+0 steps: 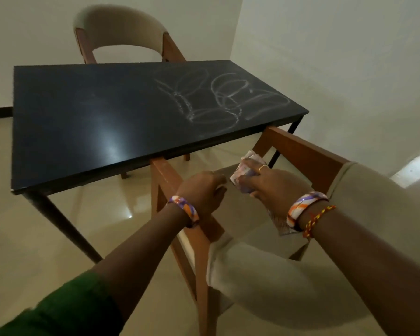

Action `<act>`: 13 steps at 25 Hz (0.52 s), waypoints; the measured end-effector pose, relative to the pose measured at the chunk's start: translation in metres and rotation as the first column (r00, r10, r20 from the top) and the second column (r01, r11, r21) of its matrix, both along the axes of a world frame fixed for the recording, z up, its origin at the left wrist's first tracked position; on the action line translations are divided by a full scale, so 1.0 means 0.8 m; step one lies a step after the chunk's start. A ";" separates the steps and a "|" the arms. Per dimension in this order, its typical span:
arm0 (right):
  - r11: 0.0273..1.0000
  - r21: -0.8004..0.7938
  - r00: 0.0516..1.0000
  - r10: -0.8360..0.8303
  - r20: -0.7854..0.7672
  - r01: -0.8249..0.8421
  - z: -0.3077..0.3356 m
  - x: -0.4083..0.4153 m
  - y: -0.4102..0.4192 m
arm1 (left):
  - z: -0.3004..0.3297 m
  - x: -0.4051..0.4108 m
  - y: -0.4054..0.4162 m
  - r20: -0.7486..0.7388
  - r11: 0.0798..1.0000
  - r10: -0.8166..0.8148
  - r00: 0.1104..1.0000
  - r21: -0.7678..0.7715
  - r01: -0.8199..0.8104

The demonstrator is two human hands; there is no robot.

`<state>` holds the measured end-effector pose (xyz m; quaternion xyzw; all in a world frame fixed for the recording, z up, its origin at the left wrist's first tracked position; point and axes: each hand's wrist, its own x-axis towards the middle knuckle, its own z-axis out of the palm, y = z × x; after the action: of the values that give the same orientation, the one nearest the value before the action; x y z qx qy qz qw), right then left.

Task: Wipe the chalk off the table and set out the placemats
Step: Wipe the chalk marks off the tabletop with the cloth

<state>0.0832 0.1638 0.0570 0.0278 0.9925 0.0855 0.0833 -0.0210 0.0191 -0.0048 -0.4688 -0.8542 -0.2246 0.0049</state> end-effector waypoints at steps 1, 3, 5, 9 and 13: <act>0.999 0.020 0.999 0.044 0.017 -0.044 -0.010 0.005 0.032 | 0.012 0.013 0.028 0.014 0.997 -0.053 0.998 -0.046 0.054; 0.968 0.136 0.978 0.210 0.015 -0.210 -0.026 0.018 0.094 | 0.027 0.042 0.076 0.031 0.988 -0.106 0.994 -0.109 0.109; 0.958 0.174 0.970 0.238 -0.040 -0.228 -0.027 0.049 0.145 | 0.033 0.078 0.121 -0.016 0.987 -0.091 0.996 -0.137 0.088; 0.948 0.193 0.958 0.272 -0.090 -0.251 0.002 0.150 0.239 | 0.040 0.168 0.219 0.011 0.965 -0.029 1.000 -0.261 0.031; 0.930 0.133 0.915 0.362 -0.178 -0.342 0.015 0.181 0.320 | 0.050 0.228 0.319 0.093 0.885 -0.025 0.995 -0.461 0.065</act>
<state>0.2281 0.4194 0.0687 -0.1386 0.9791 0.1449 -0.0349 0.1617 0.2744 0.0350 -0.4665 -0.8714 -0.0339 -0.1482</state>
